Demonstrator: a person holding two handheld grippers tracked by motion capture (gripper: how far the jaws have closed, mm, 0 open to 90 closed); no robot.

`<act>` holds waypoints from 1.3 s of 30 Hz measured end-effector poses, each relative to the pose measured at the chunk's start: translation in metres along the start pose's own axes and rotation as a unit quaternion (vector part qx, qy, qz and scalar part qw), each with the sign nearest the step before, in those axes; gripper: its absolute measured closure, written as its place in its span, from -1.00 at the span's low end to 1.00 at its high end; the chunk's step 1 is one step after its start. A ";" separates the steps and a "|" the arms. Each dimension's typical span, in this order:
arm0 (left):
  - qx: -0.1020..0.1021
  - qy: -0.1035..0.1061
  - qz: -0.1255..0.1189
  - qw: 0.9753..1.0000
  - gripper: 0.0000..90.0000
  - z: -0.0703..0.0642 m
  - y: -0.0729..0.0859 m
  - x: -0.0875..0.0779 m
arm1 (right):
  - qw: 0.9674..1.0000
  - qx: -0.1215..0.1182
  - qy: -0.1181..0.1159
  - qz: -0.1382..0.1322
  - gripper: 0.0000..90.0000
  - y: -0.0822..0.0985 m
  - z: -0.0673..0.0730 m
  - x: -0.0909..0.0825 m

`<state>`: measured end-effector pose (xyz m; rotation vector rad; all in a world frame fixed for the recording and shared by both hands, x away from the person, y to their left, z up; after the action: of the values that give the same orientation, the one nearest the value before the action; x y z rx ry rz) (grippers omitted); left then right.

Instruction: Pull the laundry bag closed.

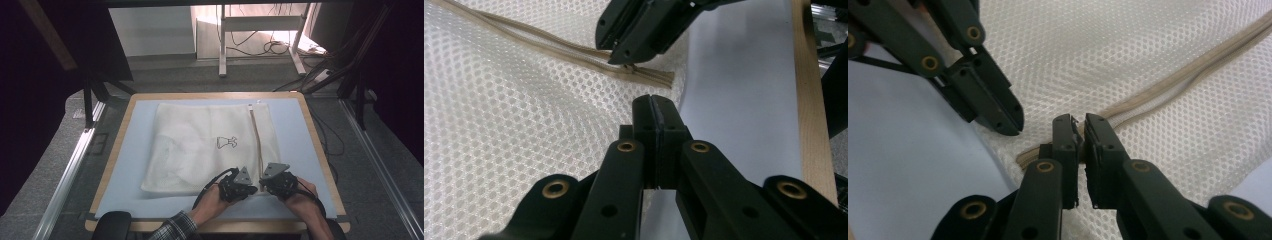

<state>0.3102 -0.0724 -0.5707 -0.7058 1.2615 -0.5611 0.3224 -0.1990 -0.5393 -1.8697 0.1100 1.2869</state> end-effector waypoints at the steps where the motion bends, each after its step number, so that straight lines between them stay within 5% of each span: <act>1: 0.001 0.000 0.000 1.000 1.00 0.000 0.000 0.000 | 1.000 -0.001 0.005 -0.001 0.88 -0.001 -0.001 0.000; 39: -0.001 -0.001 0.000 1.000 1.00 -0.001 0.000 0.000 | 0.999 0.038 0.008 -0.020 0.90 -0.012 -0.029 0.017</act>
<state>0.3095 -0.0724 -0.5708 -0.7074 1.2604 -0.5595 0.3581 -0.2046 -0.5422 -1.8081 0.1274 1.2245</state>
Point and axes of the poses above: each handheld gripper's, and its own axes: x roughly forward along the jaws, y roughly out of its underside, z roughly to its left, the point moved 5 cm from there along x, roughly forward along the jaws, and after that the axes turned 15 degrees about x, right-handed, at the moved point
